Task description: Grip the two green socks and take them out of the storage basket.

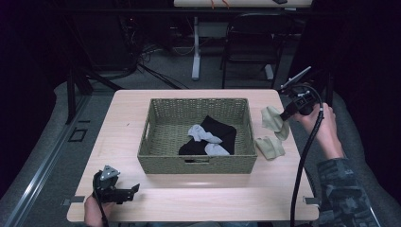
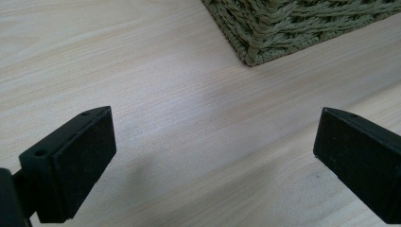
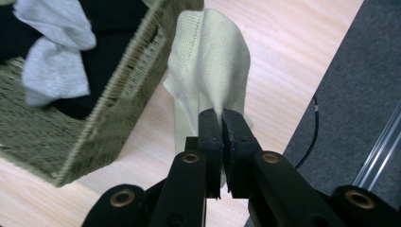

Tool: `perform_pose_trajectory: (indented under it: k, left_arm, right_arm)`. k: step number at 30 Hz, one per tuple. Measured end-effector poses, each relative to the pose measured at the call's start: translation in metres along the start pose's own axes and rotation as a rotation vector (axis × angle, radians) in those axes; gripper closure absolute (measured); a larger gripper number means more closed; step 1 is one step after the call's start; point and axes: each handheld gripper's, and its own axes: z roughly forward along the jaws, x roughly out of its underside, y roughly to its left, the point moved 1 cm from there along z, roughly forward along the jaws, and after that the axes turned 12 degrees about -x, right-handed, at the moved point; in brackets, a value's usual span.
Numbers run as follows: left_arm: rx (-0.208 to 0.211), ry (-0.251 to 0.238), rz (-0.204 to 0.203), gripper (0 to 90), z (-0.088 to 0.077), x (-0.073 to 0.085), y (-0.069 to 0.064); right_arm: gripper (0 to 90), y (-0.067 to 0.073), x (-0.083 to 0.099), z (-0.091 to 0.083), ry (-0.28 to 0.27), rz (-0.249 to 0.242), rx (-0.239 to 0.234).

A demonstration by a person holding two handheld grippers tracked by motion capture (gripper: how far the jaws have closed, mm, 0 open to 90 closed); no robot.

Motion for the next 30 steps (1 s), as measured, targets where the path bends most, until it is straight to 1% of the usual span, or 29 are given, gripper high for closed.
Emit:
perform_pose_trajectory:
  k: [4, 6, 9, 12, 13, 15, 16, 17, 19, 20, 23, 24, 25, 26, 27, 28, 29, 30]
  left_arm:
    - [-0.001, 0.002, 0.003, 0.1, 0.000, 0.000, 0.001]
    - [0.000, 0.002, -0.001, 0.1, 0.000, 0.000, 0.000]
    - [0.000, 0.001, 0.002, 0.1, 0.000, 0.000, 0.000]
    - [0.000, 0.001, 0.002, 0.0, 0.000, 0.000, 0.000]
    - [0.000, 0.002, 0.002, 0.1, 0.000, 0.000, 0.000]
    - [0.000, 0.002, 0.003, 0.0, 0.000, 0.000, 0.001]
    - [0.000, 0.002, 0.002, 0.1, 0.000, 0.000, 0.001]
    - [-0.001, 0.002, 0.002, 0.1, 0.000, 0.000, 0.001]
    - [-0.001, 0.003, -0.002, 0.0, 0.000, 0.000, 0.000]
    - [-0.001, 0.002, -0.003, 0.1, 0.000, 0.000, 0.001]
    - [-0.001, 0.003, -0.002, 0.0, 0.000, 0.000, 0.001]
    - [-0.001, 0.003, -0.003, 0.1, 0.000, 0.000, 0.001]
    - [-0.002, 0.003, -0.003, 0.1, 0.000, 0.000, 0.001]
    - [-0.002, 0.003, -0.003, 0.1, 0.000, 0.000, 0.001]
    - [-0.002, 0.004, -0.003, 0.1, 0.000, 0.000, 0.001]
    - [-0.001, 0.003, -0.003, 0.1, 0.000, 0.000, 0.001]
    - [-0.001, 0.002, -0.002, 0.0, 0.000, 0.000, 0.001]
    - [-0.001, 0.003, -0.001, 0.1, 0.000, 0.000, 0.001]
  right_arm:
    - [87.1, -0.008, 0.005, 0.020, 0.016, 0.020, -0.012]
    - [87.0, -0.012, 0.008, 0.029, 0.032, 0.021, -0.029]
    - [87.0, -0.015, 0.012, 0.043, 0.041, 0.035, -0.020]
    - [87.0, -0.021, 0.016, 0.056, 0.046, 0.052, -0.032]
    - [86.9, -0.024, 0.017, 0.061, 0.057, 0.054, -0.036]
    - [86.9, -0.027, 0.021, 0.073, 0.050, 0.076, -0.048]
    - [86.8, -0.029, 0.022, 0.077, 0.076, 0.067, -0.052]
    - [86.7, -0.029, 0.024, 0.083, 0.047, 0.086, -0.045]
    - [85.9, -0.032, 0.026, 0.092, 0.056, 0.098, -0.048]
    - [85.5, -0.034, 0.026, 0.094, 0.068, 0.099, -0.048]
    - [78.4, -0.040, 0.030, 0.103, 0.062, 0.120, -0.036]
    - [75.2, -0.041, 0.031, 0.104, 0.064, 0.121, -0.040]
    - [71.3, -0.041, 0.033, 0.103, 0.058, 0.129, -0.028]
    - [65.5, -0.041, 0.034, 0.102, 0.044, 0.126, -0.026]
    - [61.0, -0.041, 0.036, 0.100, 0.044, 0.128, -0.022]
    - [57.7, -0.040, 0.037, 0.096, 0.050, 0.118, -0.013]
    - [52.6, -0.039, 0.039, 0.092, 0.034, 0.118, -0.003]
    - [47.1, -0.037, 0.042, 0.088, 0.023, 0.115, -0.006]
